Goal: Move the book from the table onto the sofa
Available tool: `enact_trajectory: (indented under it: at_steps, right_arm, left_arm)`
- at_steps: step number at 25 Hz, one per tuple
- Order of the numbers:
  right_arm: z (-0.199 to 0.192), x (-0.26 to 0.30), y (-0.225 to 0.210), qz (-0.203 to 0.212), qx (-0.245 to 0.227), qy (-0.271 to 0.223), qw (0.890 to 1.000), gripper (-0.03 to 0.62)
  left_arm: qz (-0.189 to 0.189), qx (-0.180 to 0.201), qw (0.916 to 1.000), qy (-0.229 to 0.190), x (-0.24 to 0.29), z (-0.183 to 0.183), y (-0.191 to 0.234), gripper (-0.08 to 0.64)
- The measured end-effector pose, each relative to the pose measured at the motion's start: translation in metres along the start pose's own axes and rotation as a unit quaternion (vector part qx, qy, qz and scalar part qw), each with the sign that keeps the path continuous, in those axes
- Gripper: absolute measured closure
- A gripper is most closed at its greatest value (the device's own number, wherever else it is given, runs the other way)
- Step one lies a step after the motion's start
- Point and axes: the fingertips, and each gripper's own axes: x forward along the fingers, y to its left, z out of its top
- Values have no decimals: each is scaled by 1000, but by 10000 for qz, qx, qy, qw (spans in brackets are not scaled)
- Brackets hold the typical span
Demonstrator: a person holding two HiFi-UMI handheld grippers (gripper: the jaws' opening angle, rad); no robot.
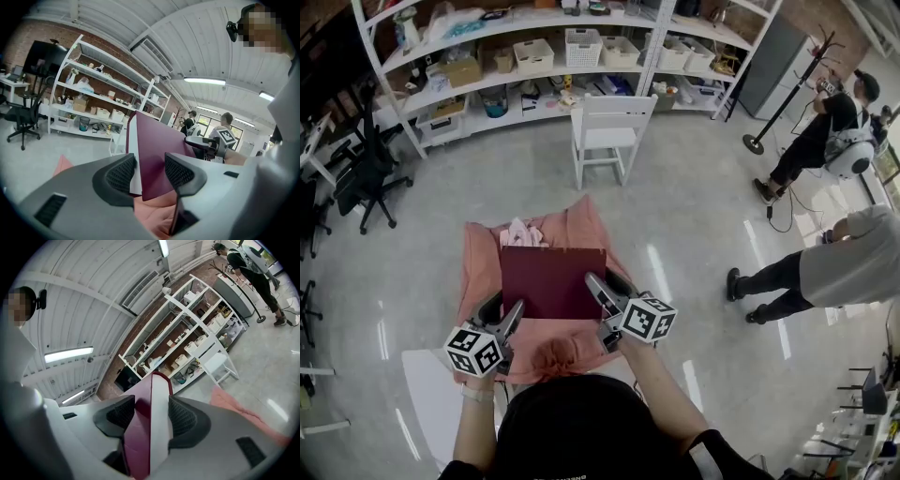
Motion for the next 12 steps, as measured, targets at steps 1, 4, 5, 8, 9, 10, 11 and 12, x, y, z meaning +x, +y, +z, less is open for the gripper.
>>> enact_trajectory:
  at_steps: [1, 4, 5, 8, 9, 10, 11, 12]
  right_arm:
    - [-1, 5, -2, -23, 21, 12, 10000, 345]
    - [-2, 19, -7, -111, 82, 62, 9999, 345]
    - [-1, 22, -9, -145, 93, 72, 9998, 345]
    - [-3, 32, -14, -217, 126, 90, 9996, 345]
    - [-5, 36, -16, -238, 142, 97, 9996, 345]
    - [-6, 39, -17, -260, 161, 107, 9995, 345]
    - [-7, 43, -19, -283, 182, 120, 9994, 345]
    - [-8, 47, -21, -308, 198, 137, 9992, 345]
  left_arm:
    - [-12, -19, 10000, 16, 2, 1, 5, 348]
    - [-60, -76, 9999, 59, 11, 5, 20, 348]
    - [-82, -88, 9999, 75, 13, 6, 24, 348]
    - [-129, -117, 9998, 135, 21, 6, 35, 348]
    - [-137, -134, 9997, 157, 23, 5, 39, 350]
    - [-144, -157, 9996, 179, 24, 5, 43, 348]
    - [-150, -184, 9995, 198, 26, 4, 47, 350]
    - [-156, -210, 9994, 216, 27, 4, 51, 350]
